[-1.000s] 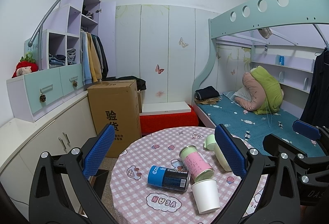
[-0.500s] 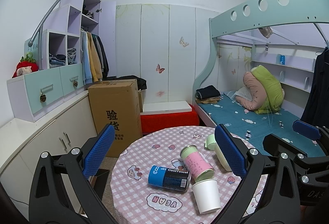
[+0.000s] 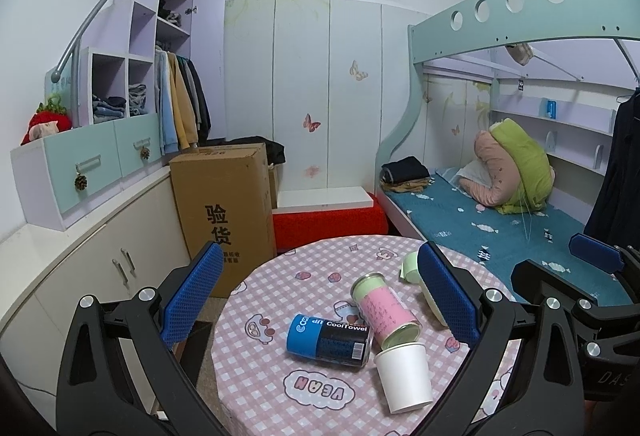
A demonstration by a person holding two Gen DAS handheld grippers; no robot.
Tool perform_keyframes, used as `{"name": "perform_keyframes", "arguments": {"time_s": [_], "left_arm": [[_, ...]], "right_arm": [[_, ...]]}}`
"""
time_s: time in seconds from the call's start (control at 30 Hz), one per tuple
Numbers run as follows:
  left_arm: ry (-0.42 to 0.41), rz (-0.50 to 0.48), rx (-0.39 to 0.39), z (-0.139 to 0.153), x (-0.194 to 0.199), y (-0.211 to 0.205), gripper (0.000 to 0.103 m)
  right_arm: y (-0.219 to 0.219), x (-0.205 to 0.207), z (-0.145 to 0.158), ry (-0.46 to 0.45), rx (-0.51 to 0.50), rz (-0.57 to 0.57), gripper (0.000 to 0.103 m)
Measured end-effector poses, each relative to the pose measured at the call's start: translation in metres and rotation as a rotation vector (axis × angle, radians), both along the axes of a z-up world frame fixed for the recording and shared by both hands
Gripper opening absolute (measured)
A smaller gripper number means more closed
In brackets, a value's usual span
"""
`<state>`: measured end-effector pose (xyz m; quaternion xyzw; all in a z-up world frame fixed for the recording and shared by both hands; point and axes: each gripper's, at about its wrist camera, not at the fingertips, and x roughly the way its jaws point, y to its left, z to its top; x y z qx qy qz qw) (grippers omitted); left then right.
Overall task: Flip cup upright
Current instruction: 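Move the left gripper down to the blue-and-black can lying on its side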
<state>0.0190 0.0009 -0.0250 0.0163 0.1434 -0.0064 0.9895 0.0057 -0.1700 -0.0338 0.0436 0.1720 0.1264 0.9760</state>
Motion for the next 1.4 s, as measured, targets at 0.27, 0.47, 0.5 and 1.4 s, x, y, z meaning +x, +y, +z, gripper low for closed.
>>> {"name": "perform_keyframes", "arguments": {"time_s": [0.27, 0.47, 0.5, 1.4], "left_arm": [[0.031, 0.016, -0.027, -0.006, 0.011, 0.008, 0.098], [0.08, 0.044, -0.058, -0.015, 0.025, 0.017, 0.098], [0.094, 0.046, -0.067, -0.018, 0.028, 0.018, 0.098], [0.68, 0.228, -0.424, -0.159, 0.161, 0.022, 0.098]], "right_arm": [[-0.002, 0.01, -0.006, 0.022, 0.003, 0.004, 0.095], [-0.004, 0.024, -0.017, 0.05, 0.009, -0.004, 0.095], [-0.005, 0.026, -0.019, 0.057, 0.011, -0.005, 0.095], [-0.031, 0.133, -0.112, 0.301, 0.034, -0.005, 0.095]]}}
